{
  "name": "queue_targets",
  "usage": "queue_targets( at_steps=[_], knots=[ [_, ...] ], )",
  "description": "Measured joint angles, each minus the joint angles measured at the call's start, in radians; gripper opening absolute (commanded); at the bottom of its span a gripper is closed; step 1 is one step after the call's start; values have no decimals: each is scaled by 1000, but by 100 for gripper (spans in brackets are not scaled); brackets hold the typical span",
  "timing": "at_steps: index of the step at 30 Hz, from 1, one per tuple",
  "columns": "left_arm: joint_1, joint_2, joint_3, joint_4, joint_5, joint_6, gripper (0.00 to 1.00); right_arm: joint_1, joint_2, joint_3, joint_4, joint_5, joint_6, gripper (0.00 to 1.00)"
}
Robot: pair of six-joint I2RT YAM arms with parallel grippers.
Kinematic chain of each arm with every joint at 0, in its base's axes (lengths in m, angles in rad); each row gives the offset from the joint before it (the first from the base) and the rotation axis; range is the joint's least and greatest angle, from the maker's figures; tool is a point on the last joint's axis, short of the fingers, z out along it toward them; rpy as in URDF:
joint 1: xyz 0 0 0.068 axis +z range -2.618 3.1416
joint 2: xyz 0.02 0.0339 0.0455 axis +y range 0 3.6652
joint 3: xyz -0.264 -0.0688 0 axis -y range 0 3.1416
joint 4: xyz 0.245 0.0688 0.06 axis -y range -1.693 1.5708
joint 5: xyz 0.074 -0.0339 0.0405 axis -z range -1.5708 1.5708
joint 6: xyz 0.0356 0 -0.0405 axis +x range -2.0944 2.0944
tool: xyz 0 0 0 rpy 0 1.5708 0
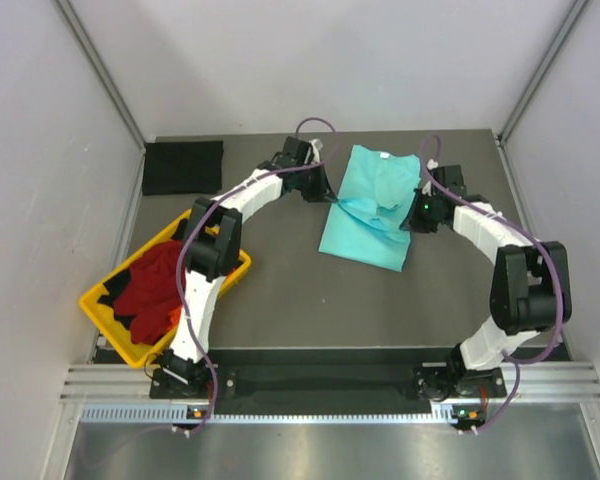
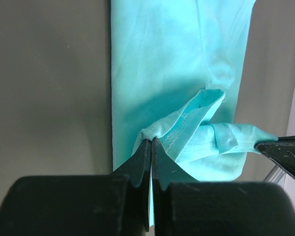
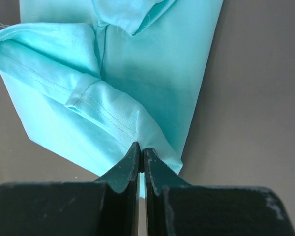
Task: Fold and stack the t-shirts
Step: Fold the tshirt
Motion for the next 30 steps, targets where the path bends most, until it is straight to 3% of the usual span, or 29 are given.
queue_targets(
  at_steps=[18, 20, 24, 27, 30],
  knots=[
    [8, 100, 77, 92, 16, -42, 0, -60, 134, 122, 23, -60, -5, 3],
    [10, 108, 83, 94, 16, -46, 7, -66, 150, 128, 28, -66, -4, 5],
    [11, 133, 105, 114, 21, -47, 29, -76, 180, 135, 44, -77, 4, 20],
    [14, 135, 106, 125, 21, -46, 38, -85, 214, 166, 43, -83, 7, 29],
    [18, 135, 111, 135, 19, -35, 41, -97, 238, 211, 35, -82, 14, 31]
  ],
)
